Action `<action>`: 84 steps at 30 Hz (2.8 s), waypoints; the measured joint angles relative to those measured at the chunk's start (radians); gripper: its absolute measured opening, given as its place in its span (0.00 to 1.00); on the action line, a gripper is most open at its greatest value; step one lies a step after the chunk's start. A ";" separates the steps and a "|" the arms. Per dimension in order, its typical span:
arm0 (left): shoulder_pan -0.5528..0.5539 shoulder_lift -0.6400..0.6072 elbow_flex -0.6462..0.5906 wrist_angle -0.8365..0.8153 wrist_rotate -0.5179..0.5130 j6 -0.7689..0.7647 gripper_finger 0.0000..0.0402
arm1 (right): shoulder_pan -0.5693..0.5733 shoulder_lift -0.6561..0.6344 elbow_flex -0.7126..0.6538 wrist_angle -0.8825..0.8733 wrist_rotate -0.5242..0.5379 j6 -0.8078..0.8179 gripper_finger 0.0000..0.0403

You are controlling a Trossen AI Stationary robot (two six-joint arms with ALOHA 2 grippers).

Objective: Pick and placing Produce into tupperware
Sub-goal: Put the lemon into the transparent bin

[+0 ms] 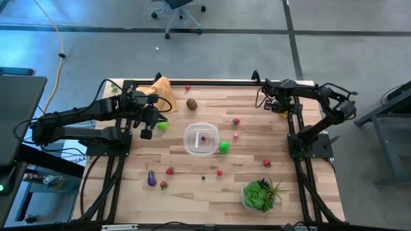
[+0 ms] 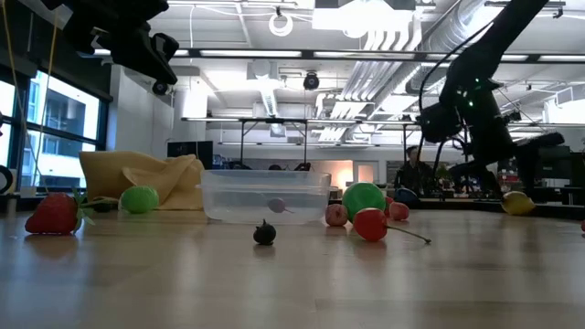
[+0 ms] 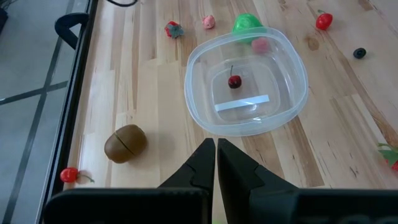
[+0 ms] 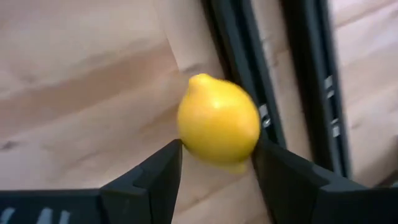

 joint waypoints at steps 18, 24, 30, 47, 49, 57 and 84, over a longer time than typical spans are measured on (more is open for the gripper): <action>0.000 0.000 0.000 0.000 0.000 0.000 0.02 | -0.027 0.002 -0.009 0.079 0.020 -0.085 0.48; 0.000 0.000 0.000 0.000 0.000 0.000 0.02 | -0.028 0.001 -0.003 0.081 0.024 -0.081 0.48; 0.000 0.000 0.000 0.000 0.000 0.000 0.02 | -0.028 0.001 -0.002 0.118 0.039 -0.059 0.48; 0.000 0.000 0.000 0.000 0.000 0.000 0.02 | -0.056 0.022 -0.001 0.196 0.062 -0.039 0.48; 0.000 0.000 0.000 0.000 0.000 0.000 0.02 | -0.056 0.043 -0.001 0.243 0.056 -0.064 0.48; 0.000 0.000 0.000 0.000 0.000 0.000 0.02 | -0.040 0.096 0.004 0.283 0.040 -0.110 0.48; 0.000 0.000 0.000 0.000 0.000 0.000 0.02 | -0.034 0.079 0.011 0.274 0.043 -0.011 0.48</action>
